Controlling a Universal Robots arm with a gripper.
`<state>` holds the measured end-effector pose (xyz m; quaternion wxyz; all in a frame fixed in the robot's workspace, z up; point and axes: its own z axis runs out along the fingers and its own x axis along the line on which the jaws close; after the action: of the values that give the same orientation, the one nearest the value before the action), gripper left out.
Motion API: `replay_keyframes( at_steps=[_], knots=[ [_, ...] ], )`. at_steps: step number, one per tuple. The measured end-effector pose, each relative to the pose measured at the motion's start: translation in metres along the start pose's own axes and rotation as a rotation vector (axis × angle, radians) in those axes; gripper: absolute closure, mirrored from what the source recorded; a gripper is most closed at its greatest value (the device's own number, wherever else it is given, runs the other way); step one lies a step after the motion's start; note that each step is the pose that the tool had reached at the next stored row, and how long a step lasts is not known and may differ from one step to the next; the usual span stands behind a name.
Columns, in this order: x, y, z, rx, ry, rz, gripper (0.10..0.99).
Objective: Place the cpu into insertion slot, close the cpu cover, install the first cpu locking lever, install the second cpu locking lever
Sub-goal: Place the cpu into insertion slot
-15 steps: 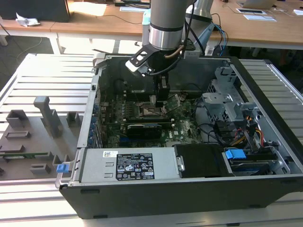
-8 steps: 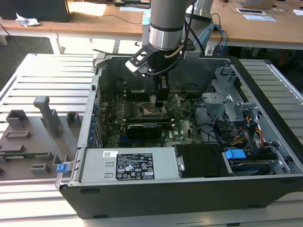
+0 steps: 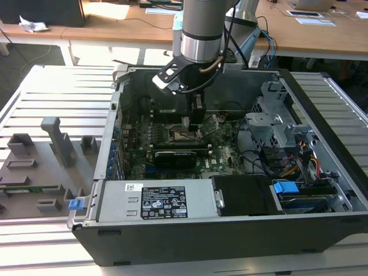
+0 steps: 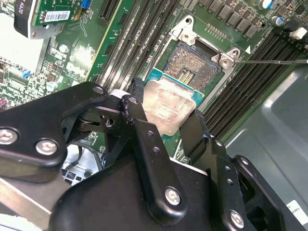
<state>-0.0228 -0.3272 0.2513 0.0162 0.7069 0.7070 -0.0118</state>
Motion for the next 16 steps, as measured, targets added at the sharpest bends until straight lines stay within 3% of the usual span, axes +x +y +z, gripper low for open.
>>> replay_keyframes(
  at_steps=[16],
  knots=[
    [0.0003,0.0000,0.0083,0.000,-0.0194,0.000,0.545]
  ],
)
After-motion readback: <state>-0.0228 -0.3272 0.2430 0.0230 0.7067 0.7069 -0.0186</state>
